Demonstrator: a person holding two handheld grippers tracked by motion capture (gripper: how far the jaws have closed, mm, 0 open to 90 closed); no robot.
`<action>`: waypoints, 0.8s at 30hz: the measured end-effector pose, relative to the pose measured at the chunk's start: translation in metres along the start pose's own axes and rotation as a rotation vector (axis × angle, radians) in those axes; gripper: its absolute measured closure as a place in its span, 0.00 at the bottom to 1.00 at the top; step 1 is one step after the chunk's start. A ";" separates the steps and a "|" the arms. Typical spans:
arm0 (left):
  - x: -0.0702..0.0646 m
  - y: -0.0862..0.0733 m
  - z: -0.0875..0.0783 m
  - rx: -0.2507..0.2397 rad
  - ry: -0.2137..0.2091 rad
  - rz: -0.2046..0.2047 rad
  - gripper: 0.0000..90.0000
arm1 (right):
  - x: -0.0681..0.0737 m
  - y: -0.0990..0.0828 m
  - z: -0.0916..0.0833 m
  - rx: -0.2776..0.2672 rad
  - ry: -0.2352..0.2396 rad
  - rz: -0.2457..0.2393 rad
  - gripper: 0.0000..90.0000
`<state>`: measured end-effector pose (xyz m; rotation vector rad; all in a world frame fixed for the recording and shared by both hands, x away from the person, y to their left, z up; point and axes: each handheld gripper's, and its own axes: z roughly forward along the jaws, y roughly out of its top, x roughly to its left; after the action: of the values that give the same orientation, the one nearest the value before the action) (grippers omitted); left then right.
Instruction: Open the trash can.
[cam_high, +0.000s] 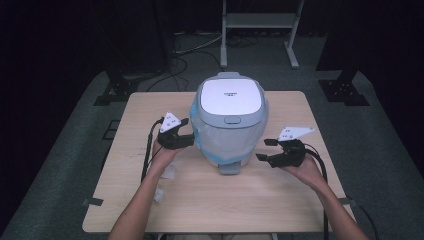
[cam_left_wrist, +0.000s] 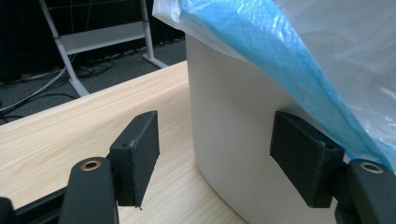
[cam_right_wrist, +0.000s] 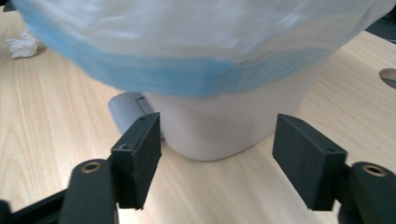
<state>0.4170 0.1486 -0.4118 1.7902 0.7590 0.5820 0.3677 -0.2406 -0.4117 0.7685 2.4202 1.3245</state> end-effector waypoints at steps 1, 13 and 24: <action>0.000 0.000 0.000 0.002 0.003 0.005 0.35 | 0.005 -0.003 -0.002 -0.008 -0.008 0.009 0.38; 0.000 -0.008 -0.029 -0.002 0.021 0.007 0.30 | 0.054 -0.017 0.011 -0.050 -0.013 0.031 0.65; -0.005 -0.019 -0.063 -0.003 0.016 0.020 0.30 | 0.075 -0.014 0.046 -0.020 -0.049 0.007 0.94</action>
<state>0.3655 0.1900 -0.4099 1.7939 0.7514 0.6116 0.3233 -0.1722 -0.4474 0.7956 2.3651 1.3139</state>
